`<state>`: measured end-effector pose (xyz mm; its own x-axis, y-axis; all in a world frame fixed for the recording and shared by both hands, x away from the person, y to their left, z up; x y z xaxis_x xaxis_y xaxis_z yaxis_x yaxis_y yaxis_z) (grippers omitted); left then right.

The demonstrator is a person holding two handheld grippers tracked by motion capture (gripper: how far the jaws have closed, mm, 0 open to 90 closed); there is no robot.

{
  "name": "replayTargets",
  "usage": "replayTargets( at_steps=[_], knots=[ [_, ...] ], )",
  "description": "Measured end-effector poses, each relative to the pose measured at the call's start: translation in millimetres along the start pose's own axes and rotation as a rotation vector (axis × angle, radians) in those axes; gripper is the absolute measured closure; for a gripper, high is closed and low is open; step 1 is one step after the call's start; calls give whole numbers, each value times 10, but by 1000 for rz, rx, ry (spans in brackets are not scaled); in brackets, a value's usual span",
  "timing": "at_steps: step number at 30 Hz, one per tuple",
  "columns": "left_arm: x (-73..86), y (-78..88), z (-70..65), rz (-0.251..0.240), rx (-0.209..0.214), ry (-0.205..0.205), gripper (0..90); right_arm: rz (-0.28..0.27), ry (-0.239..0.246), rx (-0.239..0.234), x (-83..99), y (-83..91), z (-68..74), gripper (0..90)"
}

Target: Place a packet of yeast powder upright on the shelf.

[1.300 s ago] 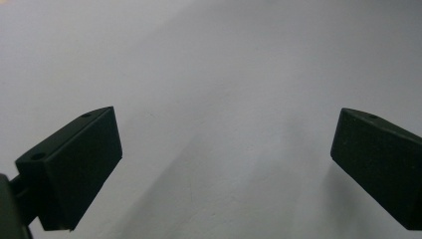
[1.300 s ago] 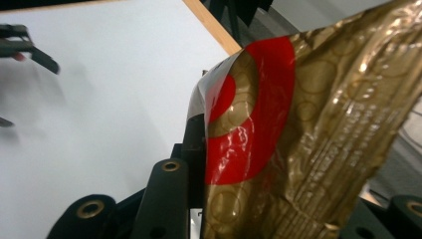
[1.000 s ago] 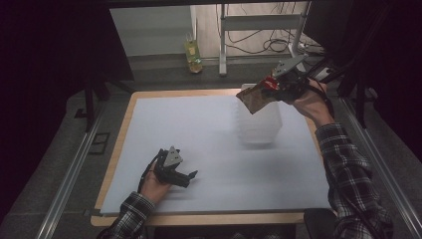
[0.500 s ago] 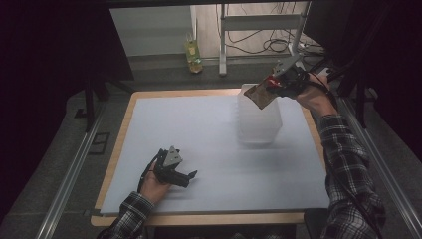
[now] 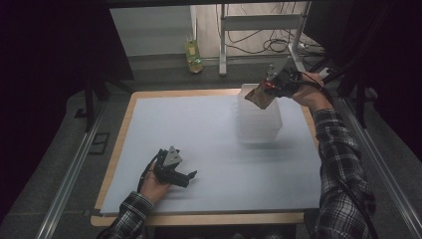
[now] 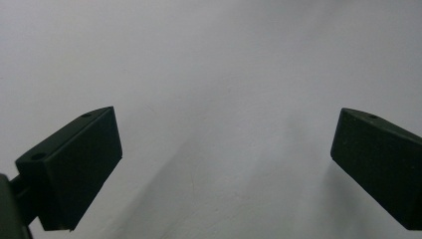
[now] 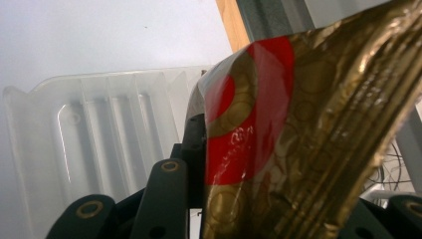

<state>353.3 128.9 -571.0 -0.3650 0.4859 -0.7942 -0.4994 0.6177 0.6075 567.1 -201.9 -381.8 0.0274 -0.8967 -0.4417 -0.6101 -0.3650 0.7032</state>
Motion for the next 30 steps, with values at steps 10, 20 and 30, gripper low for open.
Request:
replayTargets(
  at_steps=[10,20,30],
  knots=[
    [5,-10,-4,4,5,0,0,35,56,-82,19,-176,81,698],
    [10,-18,-8,9,10,0,0,126,74,-126,38,-428,122,700],
    [12,-28,-22,21,14,-5,0,97,28,-123,-49,-707,246,673]
  ],
)
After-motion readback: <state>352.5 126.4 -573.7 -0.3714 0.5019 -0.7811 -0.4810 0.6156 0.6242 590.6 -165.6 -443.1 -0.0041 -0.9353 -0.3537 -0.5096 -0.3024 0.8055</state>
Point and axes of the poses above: each handheld gripper's, and its own axes: y roughly backward along the jaws, x roughly out of its underside, z roughly to its left, the point moved 5 cm from there along -y, roughly forward along the jaws, and after that the axes turned 7 degrees about x, right-handed, at the moved point
